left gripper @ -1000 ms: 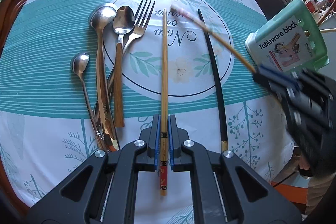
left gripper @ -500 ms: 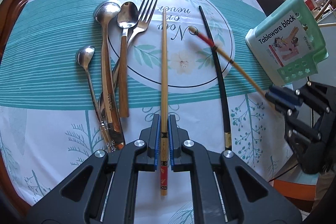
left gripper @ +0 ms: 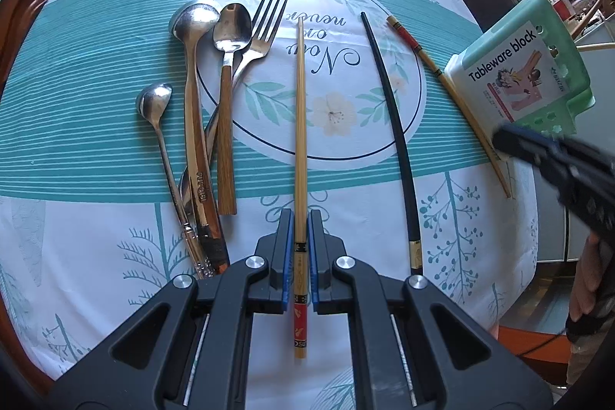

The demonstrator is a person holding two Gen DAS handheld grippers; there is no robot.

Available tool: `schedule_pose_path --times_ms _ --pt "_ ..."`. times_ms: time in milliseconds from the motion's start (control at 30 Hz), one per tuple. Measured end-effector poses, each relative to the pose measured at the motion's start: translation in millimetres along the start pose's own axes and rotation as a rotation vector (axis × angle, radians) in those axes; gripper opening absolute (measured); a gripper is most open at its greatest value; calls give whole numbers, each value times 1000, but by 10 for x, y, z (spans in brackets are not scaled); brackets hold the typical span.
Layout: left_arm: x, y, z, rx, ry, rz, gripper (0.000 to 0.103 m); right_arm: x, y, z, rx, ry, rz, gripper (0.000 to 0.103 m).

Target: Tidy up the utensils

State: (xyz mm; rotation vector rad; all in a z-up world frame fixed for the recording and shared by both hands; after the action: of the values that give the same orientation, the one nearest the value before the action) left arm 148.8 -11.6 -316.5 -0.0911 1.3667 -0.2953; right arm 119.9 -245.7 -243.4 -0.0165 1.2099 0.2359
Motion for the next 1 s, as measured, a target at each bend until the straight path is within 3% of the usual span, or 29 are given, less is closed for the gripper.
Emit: schedule_pose_path --times_ms 100,333,600,867,1000 --pt "1 11 5 0 -2 -6 5 76 36 173 -47 -19 -97 9" --pt "-2 0 -5 -8 -5 -16 5 428 -19 570 -145 5 -221 12" --pt "-7 9 1 -12 2 -20 5 786 -114 769 -172 94 -269 14" --pt "10 -15 21 -10 -1 -23 5 940 -127 893 -133 147 -209 18" --pt "5 13 21 -27 4 -31 5 928 -43 836 -132 162 -115 6"
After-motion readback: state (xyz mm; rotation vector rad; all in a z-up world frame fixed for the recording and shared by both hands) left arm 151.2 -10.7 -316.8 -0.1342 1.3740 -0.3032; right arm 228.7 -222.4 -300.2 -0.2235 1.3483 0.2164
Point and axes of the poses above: each gripper's, at about its wrist camera, not at the fingertips, and x roughly the way its jaws point, y to its left, z to its top, the point moved 7 cm from there along x, roughly the way its jaws point, and after that the axes turned 4 degrees about -x, right-handed, at the moved point
